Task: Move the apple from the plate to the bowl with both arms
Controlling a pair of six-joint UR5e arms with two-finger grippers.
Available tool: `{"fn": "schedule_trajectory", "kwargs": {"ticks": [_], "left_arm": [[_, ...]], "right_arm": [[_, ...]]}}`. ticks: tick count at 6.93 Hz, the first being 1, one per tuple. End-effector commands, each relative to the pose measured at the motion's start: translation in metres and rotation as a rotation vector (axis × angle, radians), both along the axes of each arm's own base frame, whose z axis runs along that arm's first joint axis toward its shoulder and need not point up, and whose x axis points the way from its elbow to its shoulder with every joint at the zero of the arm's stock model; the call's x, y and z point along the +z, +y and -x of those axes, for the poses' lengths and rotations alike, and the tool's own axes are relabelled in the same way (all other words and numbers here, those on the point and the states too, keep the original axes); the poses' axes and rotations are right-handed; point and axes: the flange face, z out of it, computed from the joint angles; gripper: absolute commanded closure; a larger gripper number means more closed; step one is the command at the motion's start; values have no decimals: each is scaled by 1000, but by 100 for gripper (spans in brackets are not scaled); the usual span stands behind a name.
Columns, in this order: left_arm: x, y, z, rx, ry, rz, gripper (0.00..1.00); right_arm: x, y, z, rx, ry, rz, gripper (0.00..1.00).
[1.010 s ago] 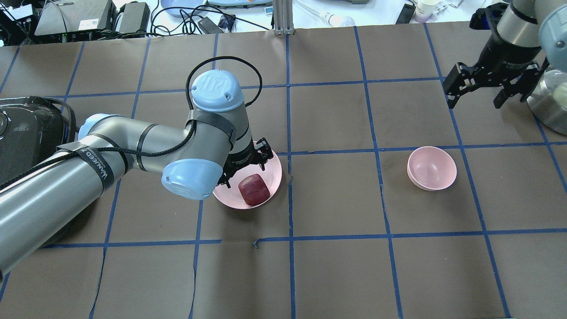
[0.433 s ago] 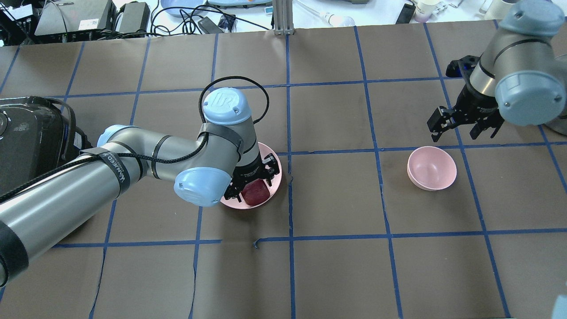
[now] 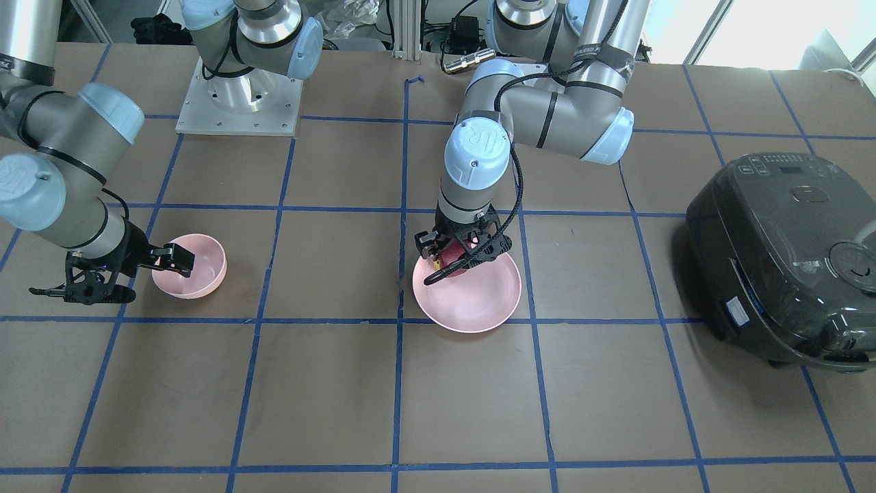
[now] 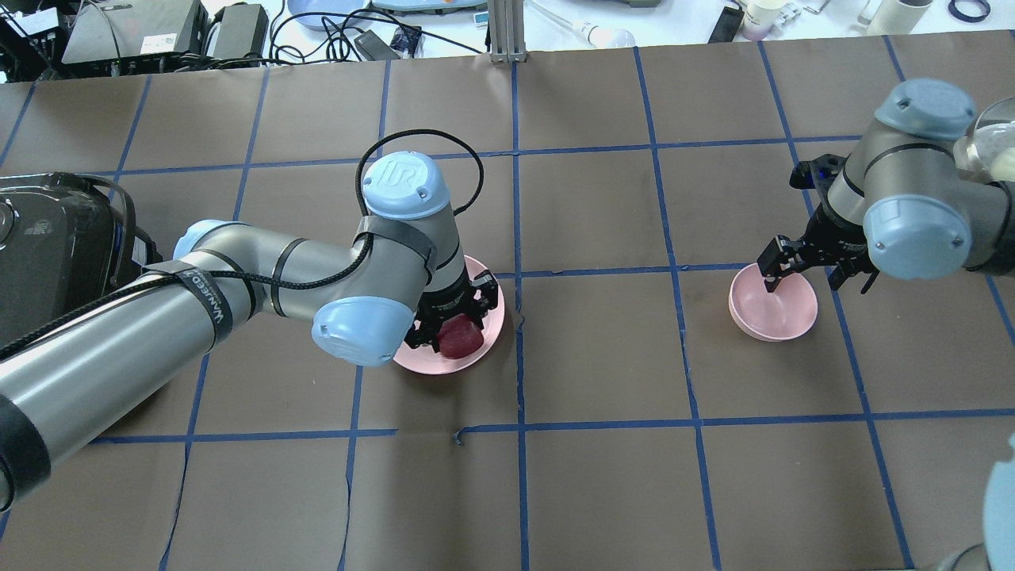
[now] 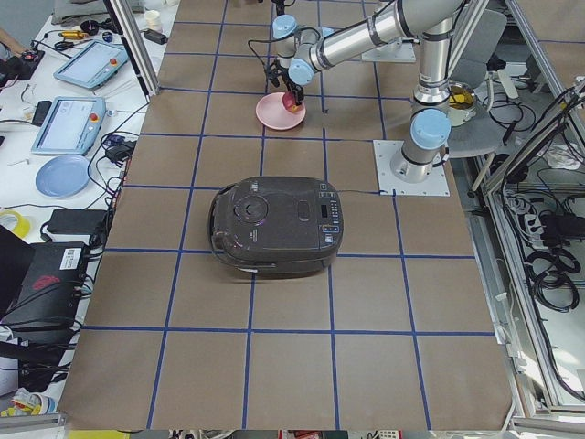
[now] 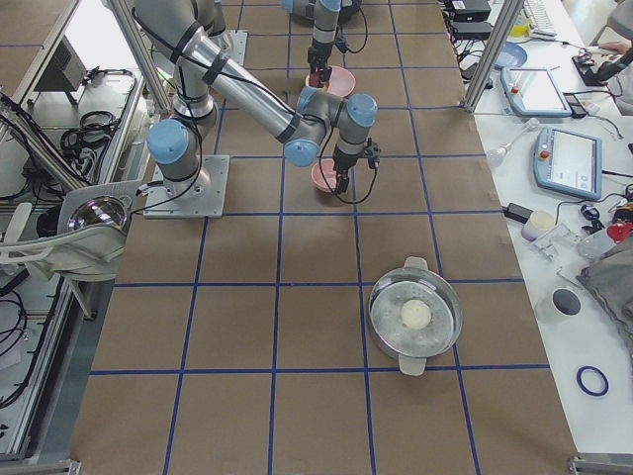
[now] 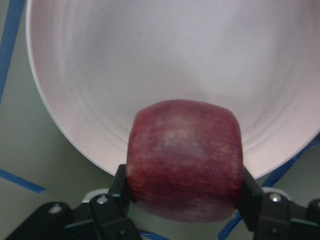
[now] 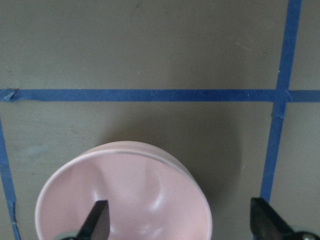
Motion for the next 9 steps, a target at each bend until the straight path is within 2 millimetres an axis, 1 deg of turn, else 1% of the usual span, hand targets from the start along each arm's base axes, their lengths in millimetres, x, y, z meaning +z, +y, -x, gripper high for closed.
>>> {"fn": "schedule_trajectory", "kwargs": {"ticks": [1,2,3,4,5,6,7,8,9], "left_arm": [[43,-23,7,16,30,80,92],[63,-35,10,50,36,94,92],[80,-44,17,138,78,109,92],[87,-47,23,224,132,95,92],[87,-46,26,242,142,87,92],[88,-44,33,317,197,48,96],[89,-43,35,348,206,39,96],[88,-44,35,348,204,38,96],[88,-44,35,348,204,38,96]], "right_arm": [[-13,5,2,-15,-33,-11,59],[-14,4,2,-16,-37,-13,70],[-13,4,2,-23,-36,-13,99],[-10,2,2,-31,-35,-10,100],[-7,-2,-2,-53,-80,12,100],[4,-8,-5,-130,-100,32,100],[14,-6,-27,-158,-122,26,100],[22,-6,-70,-152,-166,39,100],[21,-2,-104,-152,-162,24,100]]}}
